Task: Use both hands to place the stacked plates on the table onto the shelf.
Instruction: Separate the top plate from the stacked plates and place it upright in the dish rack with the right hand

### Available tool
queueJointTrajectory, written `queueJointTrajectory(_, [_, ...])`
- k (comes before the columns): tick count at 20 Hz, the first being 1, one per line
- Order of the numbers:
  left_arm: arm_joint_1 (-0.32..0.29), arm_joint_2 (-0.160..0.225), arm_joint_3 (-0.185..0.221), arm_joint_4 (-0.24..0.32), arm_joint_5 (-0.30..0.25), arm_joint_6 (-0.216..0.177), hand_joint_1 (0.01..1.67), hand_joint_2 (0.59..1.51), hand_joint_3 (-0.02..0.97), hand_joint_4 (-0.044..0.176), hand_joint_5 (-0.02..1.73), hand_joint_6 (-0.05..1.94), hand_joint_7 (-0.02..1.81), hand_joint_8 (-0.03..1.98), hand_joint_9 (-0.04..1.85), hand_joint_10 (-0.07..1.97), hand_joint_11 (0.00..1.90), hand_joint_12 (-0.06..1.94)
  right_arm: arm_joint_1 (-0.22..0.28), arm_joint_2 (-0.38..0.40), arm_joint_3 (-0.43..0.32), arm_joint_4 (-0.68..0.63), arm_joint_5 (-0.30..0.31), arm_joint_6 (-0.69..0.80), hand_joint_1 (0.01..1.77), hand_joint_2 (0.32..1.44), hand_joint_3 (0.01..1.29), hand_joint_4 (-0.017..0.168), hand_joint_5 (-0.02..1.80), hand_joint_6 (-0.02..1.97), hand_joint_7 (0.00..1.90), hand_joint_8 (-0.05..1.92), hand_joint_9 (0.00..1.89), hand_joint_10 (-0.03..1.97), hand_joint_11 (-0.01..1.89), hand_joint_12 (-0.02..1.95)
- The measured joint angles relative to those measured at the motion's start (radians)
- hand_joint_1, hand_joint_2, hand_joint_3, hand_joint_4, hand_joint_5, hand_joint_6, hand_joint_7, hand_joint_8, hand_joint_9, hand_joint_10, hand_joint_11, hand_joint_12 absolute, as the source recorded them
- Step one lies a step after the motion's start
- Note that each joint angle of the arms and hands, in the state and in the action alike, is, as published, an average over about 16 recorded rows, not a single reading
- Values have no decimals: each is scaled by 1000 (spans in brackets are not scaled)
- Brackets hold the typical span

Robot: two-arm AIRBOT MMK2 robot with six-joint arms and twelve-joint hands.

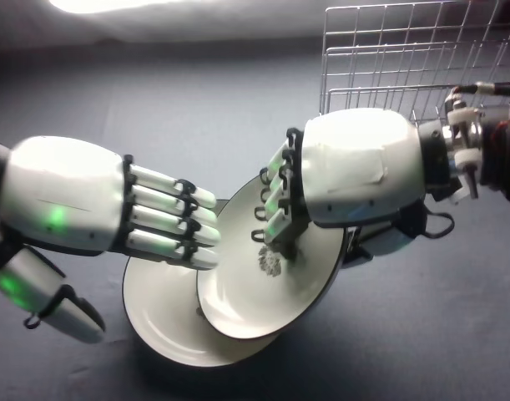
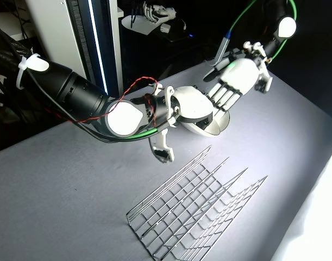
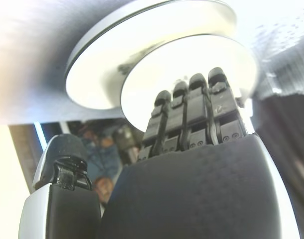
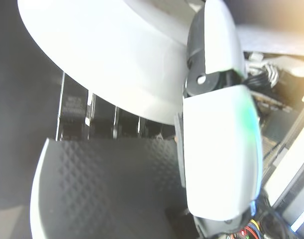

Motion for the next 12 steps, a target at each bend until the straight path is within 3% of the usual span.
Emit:
queueJointTrajectory(7, [-50,111,-8,15,-20,-63,14,1203,22,1,20,6,19,-10,21,7,13,-1,61,51,-64,34,-31,5,1249,956,13,-1,933,799,976,690,981,936,838,1117])
queueJointTrajectory(12, [-75,172,4,29,-37,-97,14,1204,22,1,21,6,20,-10,22,7,13,-2,106,97,-129,93,-71,9,1292,959,13,-3,965,896,987,722,973,1111,839,1093])
